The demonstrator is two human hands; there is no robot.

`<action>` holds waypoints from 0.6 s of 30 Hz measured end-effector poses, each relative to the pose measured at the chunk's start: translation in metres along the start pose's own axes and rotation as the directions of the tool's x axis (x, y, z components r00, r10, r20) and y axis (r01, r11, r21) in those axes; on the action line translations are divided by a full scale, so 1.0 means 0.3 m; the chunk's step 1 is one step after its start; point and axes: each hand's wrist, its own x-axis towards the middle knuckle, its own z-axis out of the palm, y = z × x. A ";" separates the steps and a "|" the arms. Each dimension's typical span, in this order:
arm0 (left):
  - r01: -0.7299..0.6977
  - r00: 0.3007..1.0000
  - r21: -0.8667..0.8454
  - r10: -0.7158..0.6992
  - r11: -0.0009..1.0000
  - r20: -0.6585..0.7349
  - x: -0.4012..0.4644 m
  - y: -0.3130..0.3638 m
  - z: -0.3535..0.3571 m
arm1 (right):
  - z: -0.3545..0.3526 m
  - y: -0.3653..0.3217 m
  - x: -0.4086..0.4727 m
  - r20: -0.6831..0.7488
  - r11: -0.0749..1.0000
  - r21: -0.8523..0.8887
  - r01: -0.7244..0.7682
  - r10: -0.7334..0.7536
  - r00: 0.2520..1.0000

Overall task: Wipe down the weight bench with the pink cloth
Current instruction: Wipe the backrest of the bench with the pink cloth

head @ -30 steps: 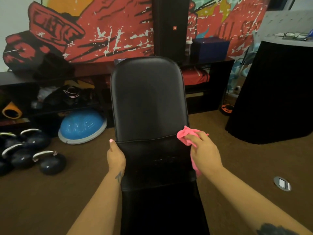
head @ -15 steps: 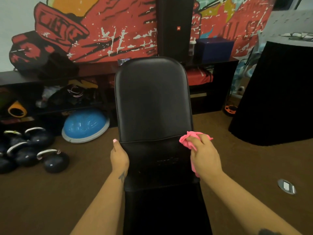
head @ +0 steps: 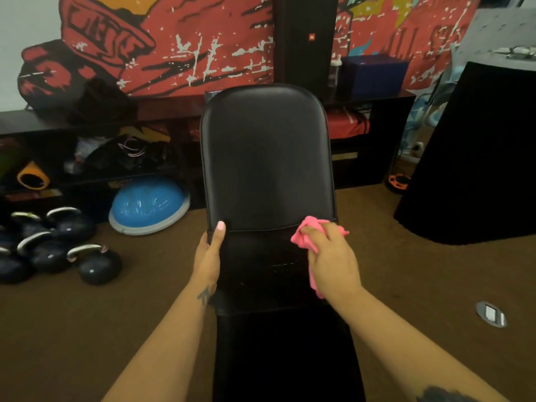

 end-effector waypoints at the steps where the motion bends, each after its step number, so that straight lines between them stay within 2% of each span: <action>1: -0.022 0.999 -0.011 0.022 1.000 0.034 -0.005 0.005 -0.001 | 0.007 -0.017 -0.019 0.021 0.998 0.016 0.063 -0.064 0.998; 3: -0.045 0.996 -0.027 0.047 0.999 0.075 -0.002 0.000 -0.006 | 0.006 -0.023 -0.069 0.096 0.986 0.035 0.165 -0.168 0.981; 5: -0.065 0.994 -0.018 0.067 0.998 0.090 0.003 -0.007 -0.011 | -0.001 0.002 -0.102 0.162 0.983 0.014 0.183 -0.182 0.970; 6: -0.081 0.993 -0.002 0.081 0.997 0.087 0.007 -0.010 -0.012 | -0.011 0.010 -0.104 0.184 0.992 0.006 0.129 -0.128 0.975; 8: -0.098 0.993 0.033 0.095 0.995 0.070 0.017 -0.018 -0.011 | -0.040 0.014 -0.087 0.213 0.986 0.112 -0.125 0.100 0.972; 10: -0.110 0.993 0.043 0.107 0.993 0.057 0.021 -0.022 -0.008 | -0.065 0.010 -0.060 0.203 0.851 0.371 -0.371 0.316 0.927; 12: -0.114 0.993 0.054 0.112 0.992 0.037 0.026 -0.026 -0.006 | -0.080 0.002 -0.043 0.151 0.715 0.544 -0.440 0.432 0.889; 13: -0.112 0.994 0.061 0.111 0.992 0.026 0.028 -0.027 -0.005 | -0.086 0.001 -0.039 0.111 0.689 0.576 -0.441 0.468 0.877; 14: -0.111 0.994 0.062 0.110 0.992 0.020 0.028 -0.026 -0.003 | -0.094 -0.001 -0.042 0.070 0.692 0.575 -0.437 0.491 0.869; 16: -0.107 0.994 0.054 0.106 0.993 0.019 0.032 -0.029 -0.002 | -0.097 0.003 -0.050 -0.006 0.770 0.494 -0.404 0.468 0.884; 18: -0.104 0.995 0.043 0.103 0.994 0.018 0.036 -0.034 -0.001 | -0.078 0.009 -0.056 0.015 0.883 0.309 -0.354 0.367 0.930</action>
